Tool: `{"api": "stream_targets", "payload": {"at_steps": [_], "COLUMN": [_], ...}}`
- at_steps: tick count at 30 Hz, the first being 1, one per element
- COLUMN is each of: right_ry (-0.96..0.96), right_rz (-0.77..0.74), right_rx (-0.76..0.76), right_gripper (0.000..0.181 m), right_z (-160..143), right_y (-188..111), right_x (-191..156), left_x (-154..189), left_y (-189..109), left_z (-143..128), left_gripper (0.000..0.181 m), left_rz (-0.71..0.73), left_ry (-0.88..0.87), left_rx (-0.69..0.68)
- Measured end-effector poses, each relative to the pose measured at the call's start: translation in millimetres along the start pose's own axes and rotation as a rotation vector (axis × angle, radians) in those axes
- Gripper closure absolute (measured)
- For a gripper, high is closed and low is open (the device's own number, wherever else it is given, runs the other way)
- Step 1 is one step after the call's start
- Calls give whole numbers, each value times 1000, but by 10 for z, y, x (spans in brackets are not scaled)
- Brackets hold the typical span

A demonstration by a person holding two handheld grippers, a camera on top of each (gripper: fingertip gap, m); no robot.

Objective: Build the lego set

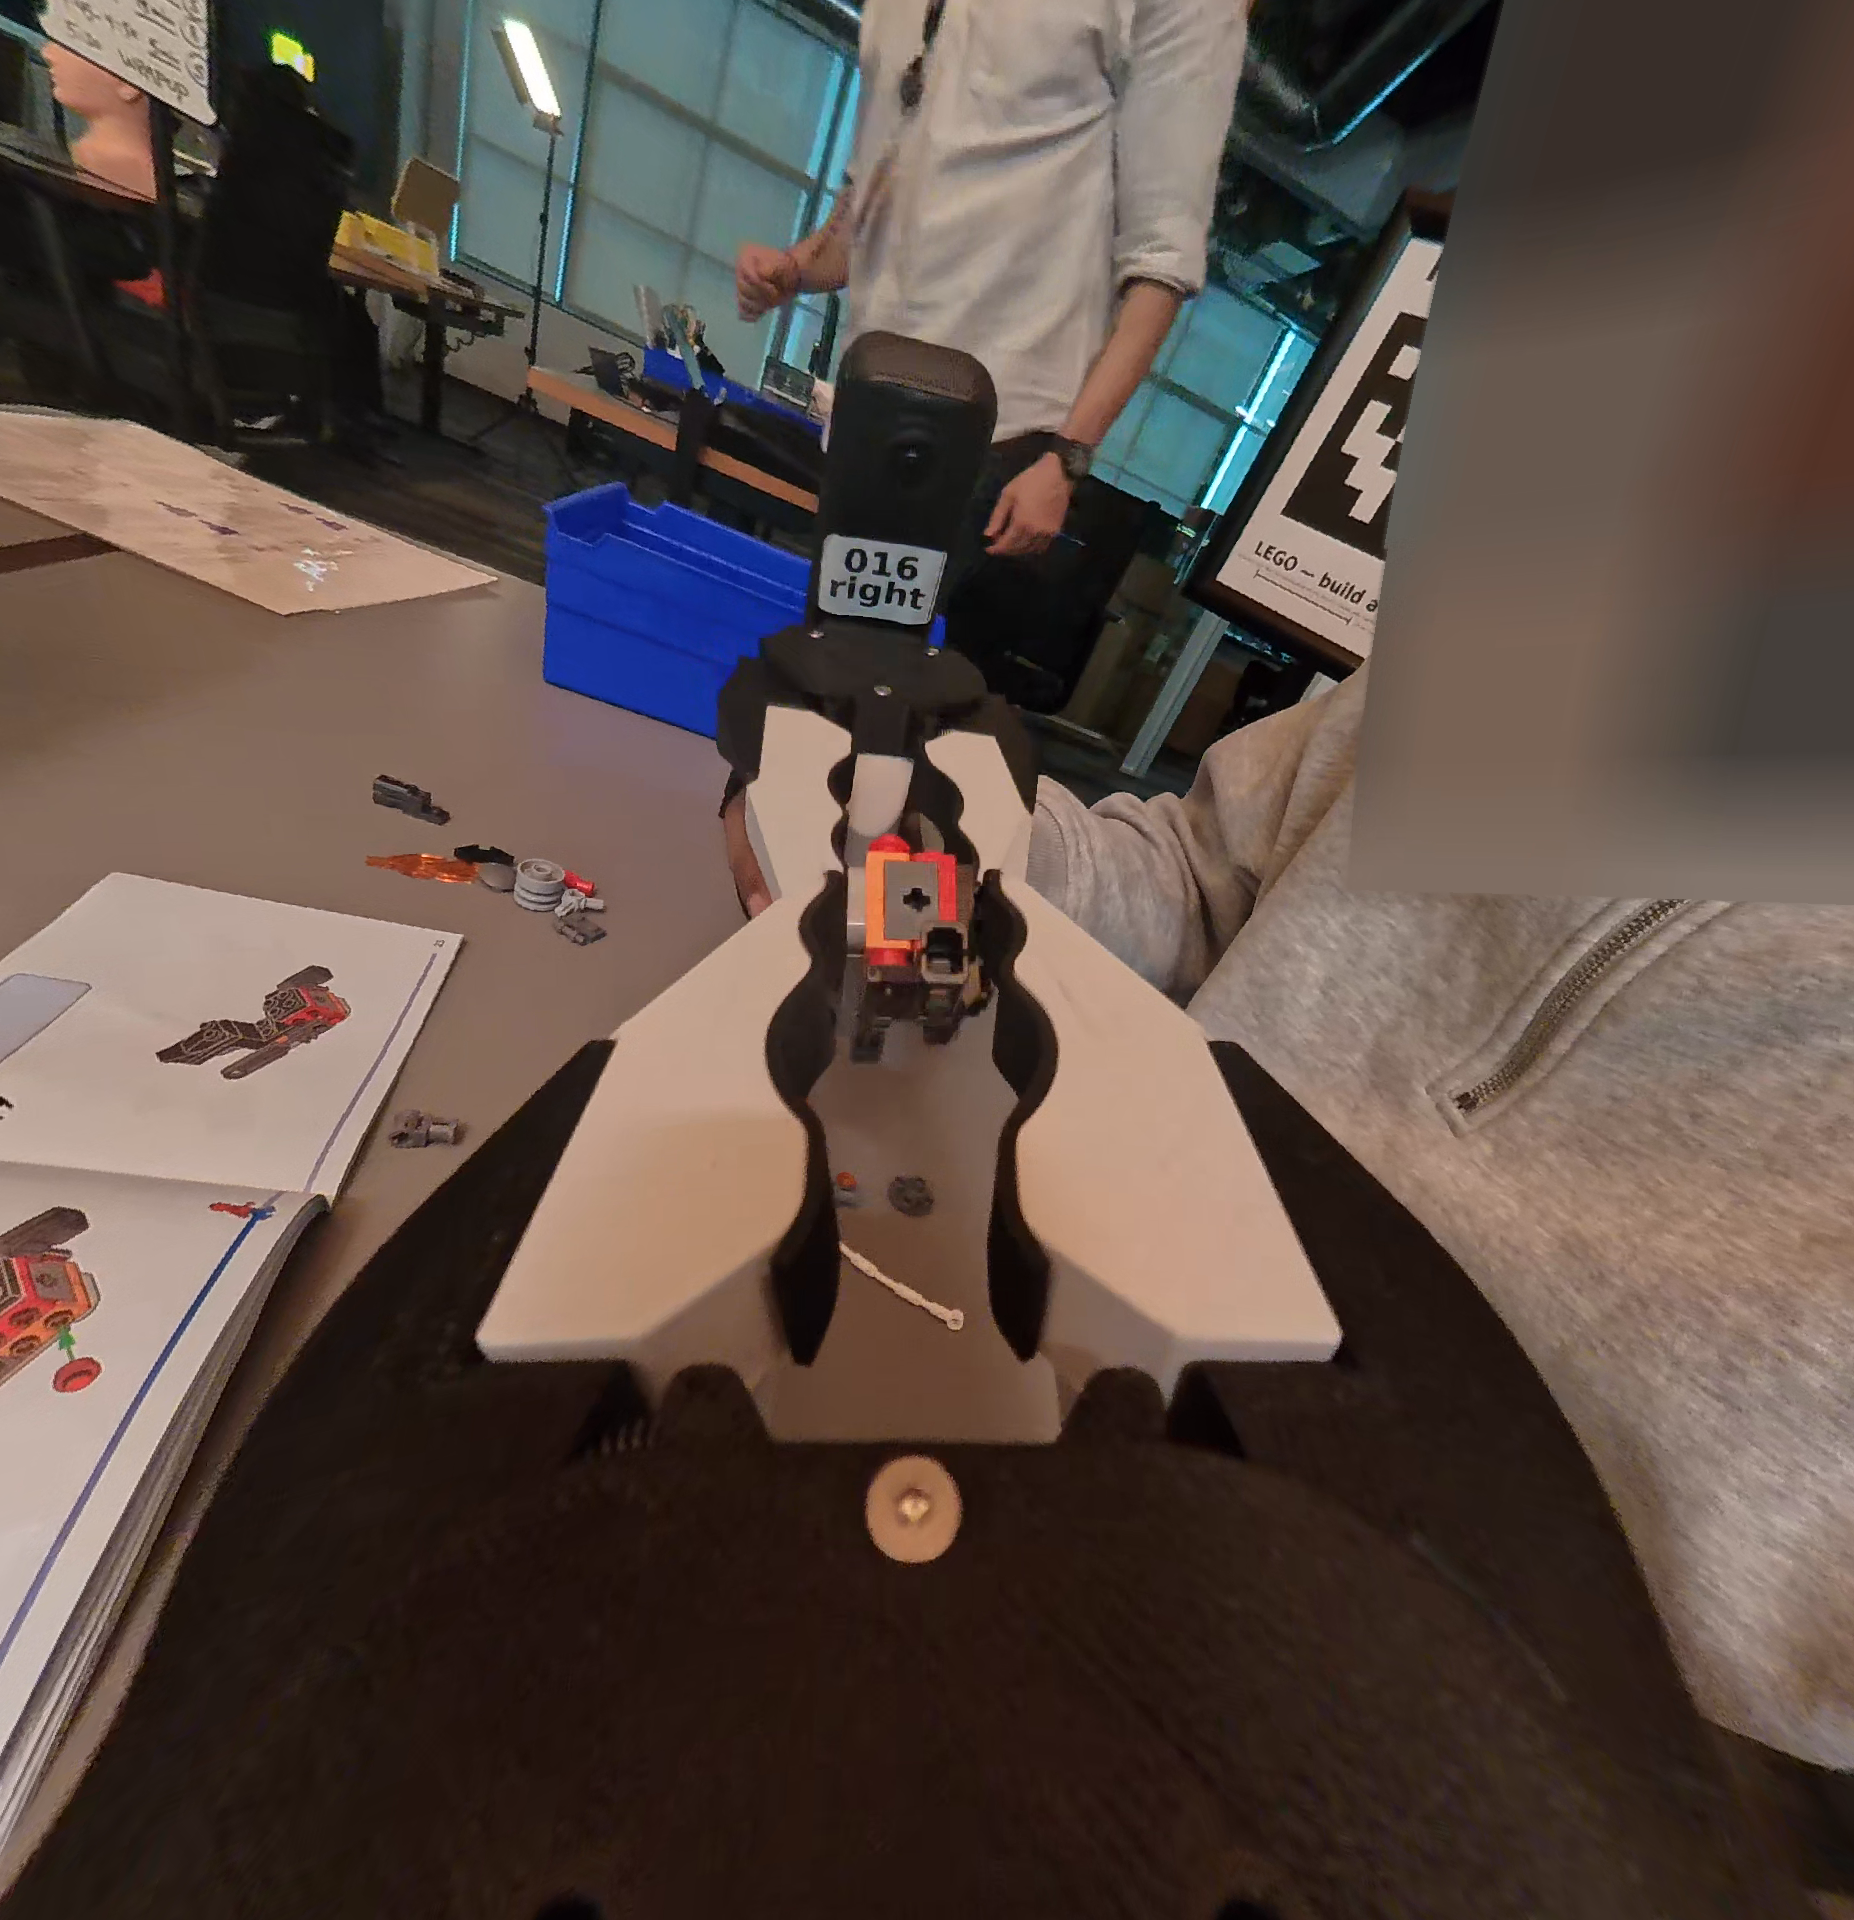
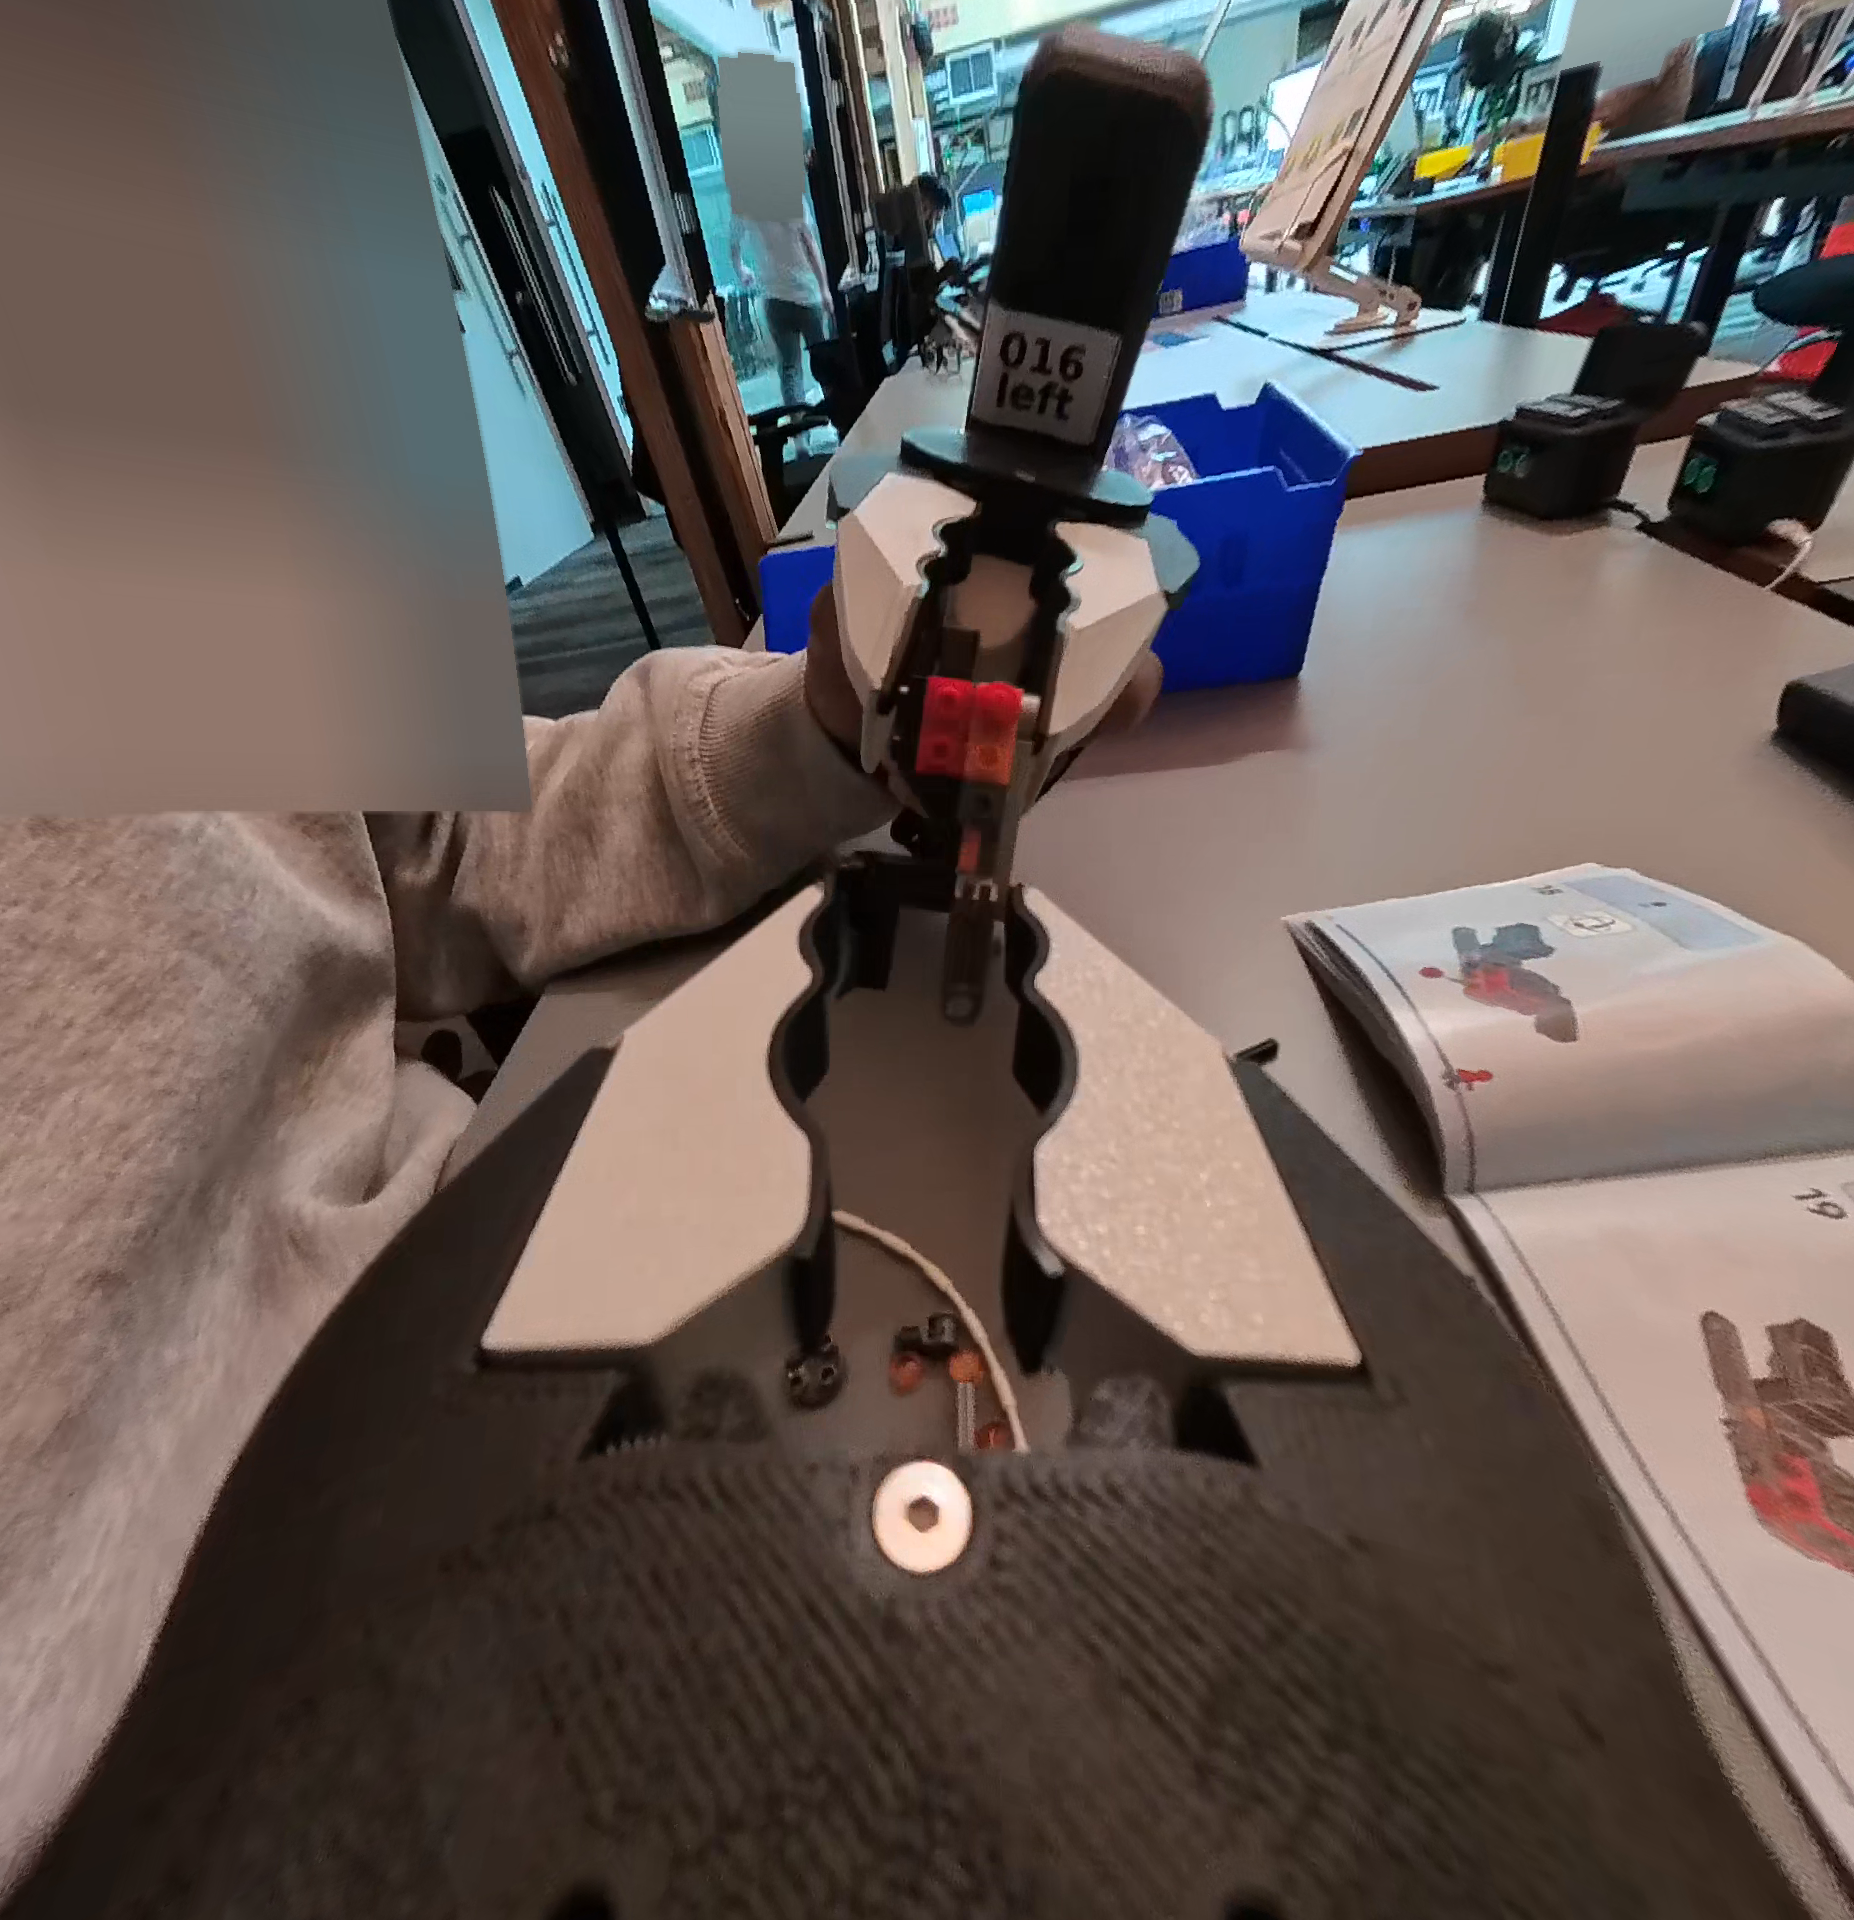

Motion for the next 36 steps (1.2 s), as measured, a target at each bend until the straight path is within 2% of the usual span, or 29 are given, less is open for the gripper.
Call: {"api": "stream_targets", "payload": {"at_steps": [9, 15, 22, 29, 36], "right_ry": [-20, 13, 43, 73, 76], "right_rz": [-5, -45, -53, -82, -87], "right_rx": [-50, -51, 5, 88, 61], "right_gripper": [153, 139, 135, 139, 142], "right_z": [-63, -80, -25, 78, 27], "right_y": [76, 54, 10, -79, -28], "right_x": [-36, 48, 83, 142, 138], "left_x": [11, -22, -76, -91, -84], "left_y": [38, 27, -6, 7, 41], "left_z": [-14, -13, 1, -11, -18], "left_gripper": [159, 159, 159, 159, 159], "left_rz": [-12, 11, 48, 54, 47], "left_ry": [-7, -12, -22, -32, -34], "left_rx": [-9, -8, 2, -5, -6]}}
Point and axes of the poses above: each gripper's, where its closed fingertips meet, y out along the fingers, z out of its top, x = y × z across the jaws, the point moved 4 cm from there along -y, back along the fingers, and after that the axes turned 8 degrees about -y, right-handed, at the moved point
